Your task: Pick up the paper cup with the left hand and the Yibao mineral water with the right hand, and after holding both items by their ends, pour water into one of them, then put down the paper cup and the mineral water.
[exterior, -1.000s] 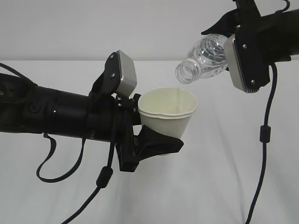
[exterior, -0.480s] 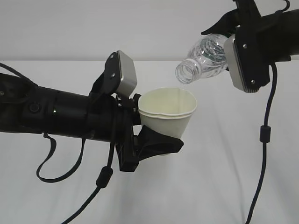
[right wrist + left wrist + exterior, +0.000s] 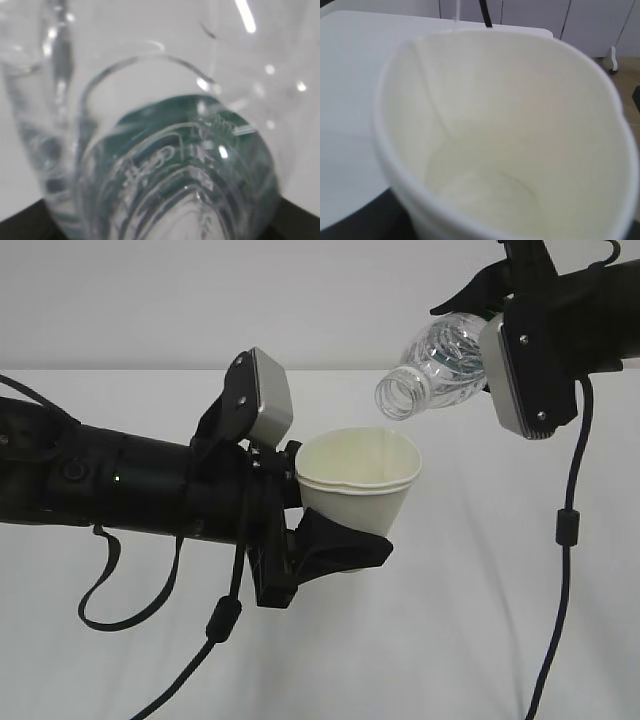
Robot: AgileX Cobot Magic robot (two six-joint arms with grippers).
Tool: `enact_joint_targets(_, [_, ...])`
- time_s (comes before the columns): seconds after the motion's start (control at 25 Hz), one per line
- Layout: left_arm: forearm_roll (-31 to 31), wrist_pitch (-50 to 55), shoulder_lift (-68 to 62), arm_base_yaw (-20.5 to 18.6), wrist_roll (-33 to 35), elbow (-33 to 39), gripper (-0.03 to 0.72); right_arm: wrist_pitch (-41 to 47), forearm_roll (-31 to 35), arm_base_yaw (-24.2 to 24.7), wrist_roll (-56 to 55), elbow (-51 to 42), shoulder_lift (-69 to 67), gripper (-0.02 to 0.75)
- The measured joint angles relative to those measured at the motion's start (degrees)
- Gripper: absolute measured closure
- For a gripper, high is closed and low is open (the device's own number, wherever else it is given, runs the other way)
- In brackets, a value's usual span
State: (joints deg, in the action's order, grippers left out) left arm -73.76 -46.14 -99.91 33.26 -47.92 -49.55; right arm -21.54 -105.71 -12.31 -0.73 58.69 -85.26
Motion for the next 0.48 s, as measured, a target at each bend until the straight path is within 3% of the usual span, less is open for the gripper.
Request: enact_joint_targets(0.48, [1.35, 0.23, 0.00, 0.00, 0.00, 0.00, 0.257, -0.13, 0.00, 0.00, 0.00, 0.00, 0.00, 0.248])
